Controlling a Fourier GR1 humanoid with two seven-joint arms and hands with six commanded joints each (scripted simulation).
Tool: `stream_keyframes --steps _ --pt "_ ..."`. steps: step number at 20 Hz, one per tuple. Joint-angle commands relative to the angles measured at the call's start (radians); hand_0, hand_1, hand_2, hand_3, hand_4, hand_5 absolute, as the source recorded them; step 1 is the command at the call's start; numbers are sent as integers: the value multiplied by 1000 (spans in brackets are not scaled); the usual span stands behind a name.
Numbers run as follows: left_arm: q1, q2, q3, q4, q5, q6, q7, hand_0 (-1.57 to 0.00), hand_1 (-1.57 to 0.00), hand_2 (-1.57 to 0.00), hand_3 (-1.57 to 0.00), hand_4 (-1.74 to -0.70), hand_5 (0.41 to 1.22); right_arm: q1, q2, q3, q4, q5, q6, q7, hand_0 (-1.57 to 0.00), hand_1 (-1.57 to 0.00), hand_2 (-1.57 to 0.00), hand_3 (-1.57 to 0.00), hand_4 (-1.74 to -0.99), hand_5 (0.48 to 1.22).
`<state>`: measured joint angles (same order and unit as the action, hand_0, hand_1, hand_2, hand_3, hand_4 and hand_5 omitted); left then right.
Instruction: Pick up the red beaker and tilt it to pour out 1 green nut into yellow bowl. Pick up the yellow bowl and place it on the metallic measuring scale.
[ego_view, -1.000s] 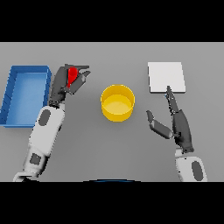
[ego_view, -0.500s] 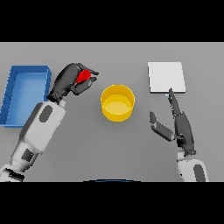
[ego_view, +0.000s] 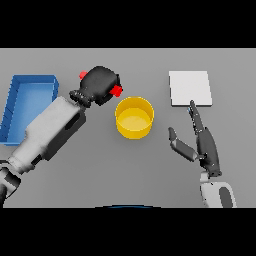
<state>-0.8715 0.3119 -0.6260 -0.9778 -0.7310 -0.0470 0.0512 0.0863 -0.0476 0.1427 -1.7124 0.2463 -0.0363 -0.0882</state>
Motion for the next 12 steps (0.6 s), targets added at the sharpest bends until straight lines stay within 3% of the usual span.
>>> stream_keyframes --steps 1,3,5,12 --pt "-29 -7 -31 25 -24 -19 -4 -1570 -1570 -1570 -1570 -1690 1198 -2 -5 -6 6 -4 1 -10 1 1 1 1 -1261 715" --pt "-82 3 -96 62 -79 -54 -21 -1571 -1571 -1571 -1571 -1613 1206 -1 -5 -14 3 -5 -9 -7 1 1 1 1 -1258 697" --pt "-128 23 -158 63 -113 -124 -35 -1571 -1571 -1571 -1571 -1656 1212 -11 11 -5 10 11 -23 6 1 1 1 1 -1245 679" --pt "-274 -24 -326 170 -203 -228 -76 -1571 -1571 -1571 -1571 -1720 1219 11 15 -3 18 25 -37 -24 1 1 1 1 -1195 647"
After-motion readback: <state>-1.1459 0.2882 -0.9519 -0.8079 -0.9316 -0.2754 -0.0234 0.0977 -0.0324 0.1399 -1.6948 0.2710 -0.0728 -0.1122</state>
